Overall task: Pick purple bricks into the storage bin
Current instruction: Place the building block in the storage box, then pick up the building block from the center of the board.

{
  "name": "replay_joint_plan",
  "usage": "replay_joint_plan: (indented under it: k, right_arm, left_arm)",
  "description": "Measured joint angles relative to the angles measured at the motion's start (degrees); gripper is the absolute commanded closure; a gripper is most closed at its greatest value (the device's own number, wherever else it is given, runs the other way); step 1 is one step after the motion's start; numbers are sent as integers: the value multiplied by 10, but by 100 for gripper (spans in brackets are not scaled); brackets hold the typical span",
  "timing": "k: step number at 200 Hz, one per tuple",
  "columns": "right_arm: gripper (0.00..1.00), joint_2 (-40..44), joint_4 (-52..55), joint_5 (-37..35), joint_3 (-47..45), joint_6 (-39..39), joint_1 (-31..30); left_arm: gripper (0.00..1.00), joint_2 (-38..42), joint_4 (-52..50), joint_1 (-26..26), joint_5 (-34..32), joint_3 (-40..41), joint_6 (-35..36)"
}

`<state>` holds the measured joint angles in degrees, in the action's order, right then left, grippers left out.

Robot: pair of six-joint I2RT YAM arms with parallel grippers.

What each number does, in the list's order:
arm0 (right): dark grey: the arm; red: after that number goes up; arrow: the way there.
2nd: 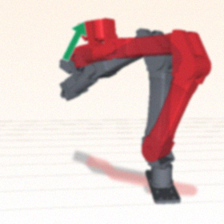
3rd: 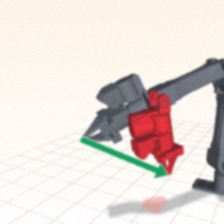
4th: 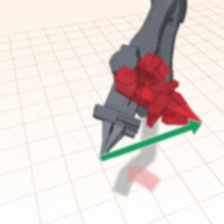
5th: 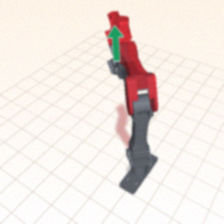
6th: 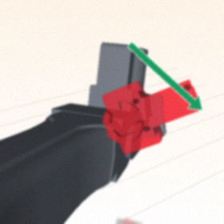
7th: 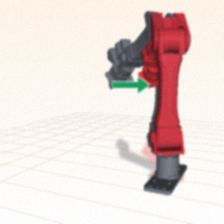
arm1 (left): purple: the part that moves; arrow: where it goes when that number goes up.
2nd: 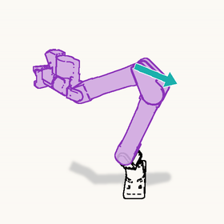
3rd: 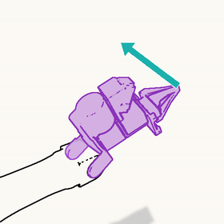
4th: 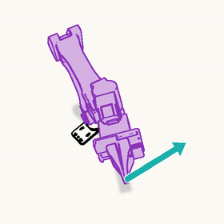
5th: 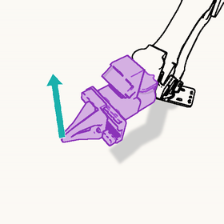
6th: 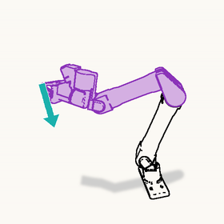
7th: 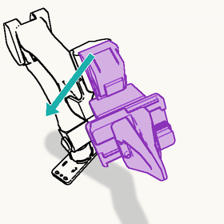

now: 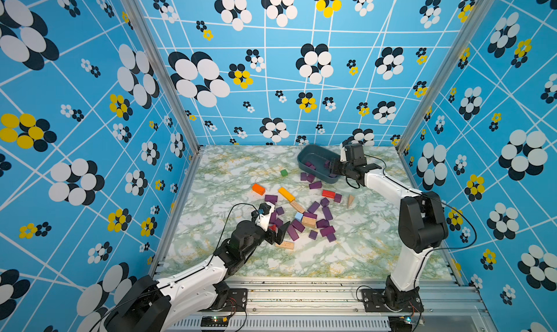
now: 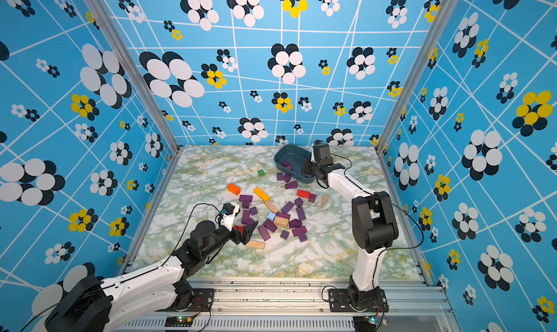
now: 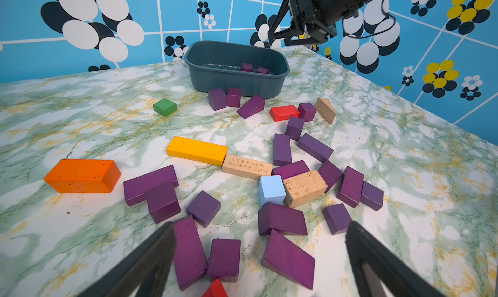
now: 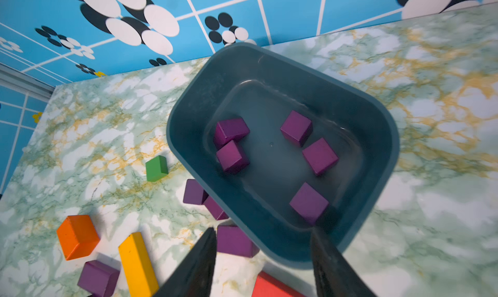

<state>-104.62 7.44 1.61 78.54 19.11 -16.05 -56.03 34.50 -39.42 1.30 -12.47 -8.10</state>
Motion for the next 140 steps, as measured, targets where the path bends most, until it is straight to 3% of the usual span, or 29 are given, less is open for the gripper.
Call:
replay_joint_plan:
  k: [31,72,113,126,140]
  right_arm:
    - [36,62,-13,-7,-52,1,0]
    - [31,172,-25,7,-189,-2,0]
    - [18,269,-38,3,-289,-38,0]
    - [2,291,-42,-4,-319,-50,0]
    - [1,309,-49,-12,-350,-59,0]
  left_arm:
    - [1,3,-2,0,3,0,-3]
    - [0,18,-3,0,9,0,-3]
    - [0,30,-7,0,11,0,-5]
    - [1,37,-7,0,11,0,-5]
    - [1,41,-7,0,11,0,-5]
